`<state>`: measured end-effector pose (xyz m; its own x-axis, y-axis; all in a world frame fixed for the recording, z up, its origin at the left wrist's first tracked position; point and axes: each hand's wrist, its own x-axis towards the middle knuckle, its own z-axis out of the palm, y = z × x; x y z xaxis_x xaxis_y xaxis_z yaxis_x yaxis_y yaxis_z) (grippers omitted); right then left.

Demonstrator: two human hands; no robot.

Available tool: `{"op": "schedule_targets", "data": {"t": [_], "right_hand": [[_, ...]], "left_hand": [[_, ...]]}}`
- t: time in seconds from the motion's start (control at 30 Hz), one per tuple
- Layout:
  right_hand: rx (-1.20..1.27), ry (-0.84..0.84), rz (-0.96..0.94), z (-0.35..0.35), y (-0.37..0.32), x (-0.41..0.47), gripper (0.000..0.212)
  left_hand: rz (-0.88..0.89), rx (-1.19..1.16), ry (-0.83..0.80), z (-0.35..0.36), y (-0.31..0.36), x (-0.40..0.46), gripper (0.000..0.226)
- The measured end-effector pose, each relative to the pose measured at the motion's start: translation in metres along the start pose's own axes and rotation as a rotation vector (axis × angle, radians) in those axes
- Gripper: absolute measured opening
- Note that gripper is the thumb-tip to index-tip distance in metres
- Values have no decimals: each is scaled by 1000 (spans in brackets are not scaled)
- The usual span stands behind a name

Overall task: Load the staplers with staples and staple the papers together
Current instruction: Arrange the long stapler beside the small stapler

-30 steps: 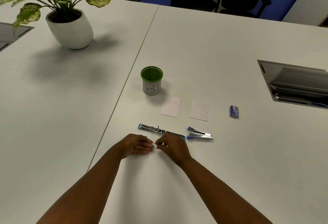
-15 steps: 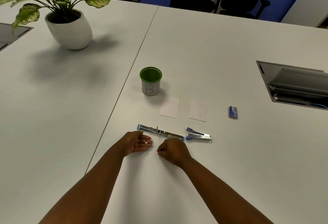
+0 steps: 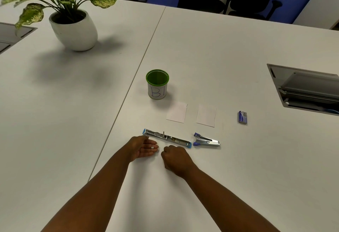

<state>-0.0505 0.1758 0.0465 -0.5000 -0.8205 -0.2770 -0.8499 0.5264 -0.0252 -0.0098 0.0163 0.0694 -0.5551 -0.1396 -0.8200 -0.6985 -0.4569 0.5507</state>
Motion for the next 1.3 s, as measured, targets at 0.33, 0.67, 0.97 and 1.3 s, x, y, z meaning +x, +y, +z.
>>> {"op": "schedule_targets", "data": {"t": [0.33, 0.67, 0.97, 1.3], "right_hand": [[529, 35, 141, -2, 10, 2, 8], [547, 8, 108, -18, 31, 2, 18], [426, -36, 6, -17, 23, 13, 19], [282, -57, -82, -22, 16, 18, 16]], "left_hand": [[-12, 18, -16, -1, 2, 1, 39], [-19, 13, -19, -1, -1, 2, 38], [-4, 4, 1, -4, 2, 1, 39], [-2, 2, 1, -3, 0, 4, 39]]}}
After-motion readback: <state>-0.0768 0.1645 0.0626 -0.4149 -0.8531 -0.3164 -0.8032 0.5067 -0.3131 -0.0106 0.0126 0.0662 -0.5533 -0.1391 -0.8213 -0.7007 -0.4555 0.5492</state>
